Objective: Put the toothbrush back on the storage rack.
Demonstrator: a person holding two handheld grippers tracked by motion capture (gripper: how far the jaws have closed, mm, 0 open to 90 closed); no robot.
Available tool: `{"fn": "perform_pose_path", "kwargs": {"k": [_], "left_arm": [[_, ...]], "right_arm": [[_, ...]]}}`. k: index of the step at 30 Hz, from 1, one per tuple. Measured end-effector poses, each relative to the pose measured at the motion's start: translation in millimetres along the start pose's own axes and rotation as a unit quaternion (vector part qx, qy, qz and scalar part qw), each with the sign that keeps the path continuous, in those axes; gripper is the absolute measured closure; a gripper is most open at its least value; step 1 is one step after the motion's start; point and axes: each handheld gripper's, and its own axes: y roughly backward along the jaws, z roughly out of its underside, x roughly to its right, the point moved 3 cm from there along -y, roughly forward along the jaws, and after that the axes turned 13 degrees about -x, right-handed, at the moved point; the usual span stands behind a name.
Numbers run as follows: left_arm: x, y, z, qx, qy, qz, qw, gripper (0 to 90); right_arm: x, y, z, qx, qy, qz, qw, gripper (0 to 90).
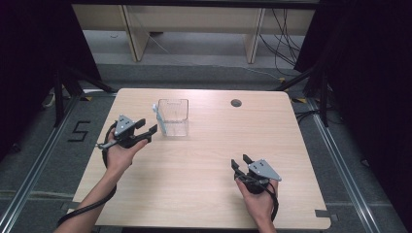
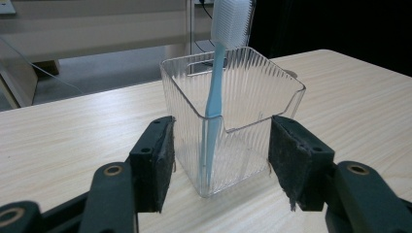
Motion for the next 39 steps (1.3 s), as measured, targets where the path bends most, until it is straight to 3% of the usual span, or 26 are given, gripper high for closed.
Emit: {"fn": "perform_pose_path", "kwargs": {"k": [1, 2, 7, 8, 9, 11, 16, 20, 26, 29, 31, 33, 39], "left_arm": [[0.1, 1.6, 1.1, -0.001, 0.001, 0.000, 1.0000, 42.2], [0.1, 2.4, 2.0, 0.000, 0.000, 0.000, 1.0000, 42.1], [1.4, 7.3, 8.7, -0.004, 0.000, 0.003, 1.0000, 41.9], [1.7, 8.9, 10.1, -0.004, 0.002, 0.004, 1.0000, 41.9], [1.6, 10.2, 11.3, -0.004, 0.002, 0.004, 1.0000, 41.8], [1.2, 12.2, 12.9, -0.001, 0.004, 0.004, 1.0000, 41.8], [1.6, 19.2, 17.3, 0.002, 0.009, 0.005, 0.9999, 41.7], [2.0, 25.0, 22.1, 0.006, 0.006, 0.007, 0.9999, 41.6], [-1.6, 38.1, 34.1, 0.005, 0.013, -0.005, 0.9999, 41.5], [-3.7, 43.3, 40.9, 0.003, 0.016, -0.008, 0.9998, 41.4], [-4.8, 45.9, 45.4, 0.005, 0.018, -0.007, 0.9998, 41.3], [-5.7, 49.4, 49.9, 0.004, 0.019, -0.011, 0.9998, 41.3], [-6.9, 55.4, 63.5, 0.012, 0.022, -0.012, 0.9996, 41.3]], "right_arm": [[0.0, 0.4, 0.3, -0.003, 0.001, 0.000, 1.0000, 50.4], [-3.0, 0.4, 1.1, -0.012, -0.016, -0.010, 0.9997, 50.3], [-3.5, -0.5, 0.5, -0.004, -0.012, -0.013, 0.9998, 50.3], [-2.3, 0.2, 0.6, -0.004, -0.007, -0.004, 1.0000, 50.3], [-4.5, 1.0, 1.3, -0.009, -0.024, -0.008, 0.9996, 50.3], [-3.9, 1.8, 1.3, -0.011, -0.023, -0.004, 0.9997, 50.3], [-1.9, 1.6, 1.0, -0.005, -0.010, 0.001, 0.9999, 50.3], [-5.1, 0.9, 1.4, -0.005, -0.025, -0.007, 0.9996, 50.3], [-1.1, 2.6, 1.4, -0.007, -0.004, 0.000, 1.0000, 50.2], [-2.4, 2.7, 1.7, -0.010, -0.010, -0.004, 0.9999, 50.2], [-0.8, 2.6, 1.3, -0.007, -0.002, 0.001, 1.0000, 50.2], [-3.0, 2.3, 1.6, -0.008, -0.015, -0.003, 0.9999, 50.1], [-1.7, 1.4, 1.7, -0.006, -0.005, 0.001, 1.0000, 50.1]]}}
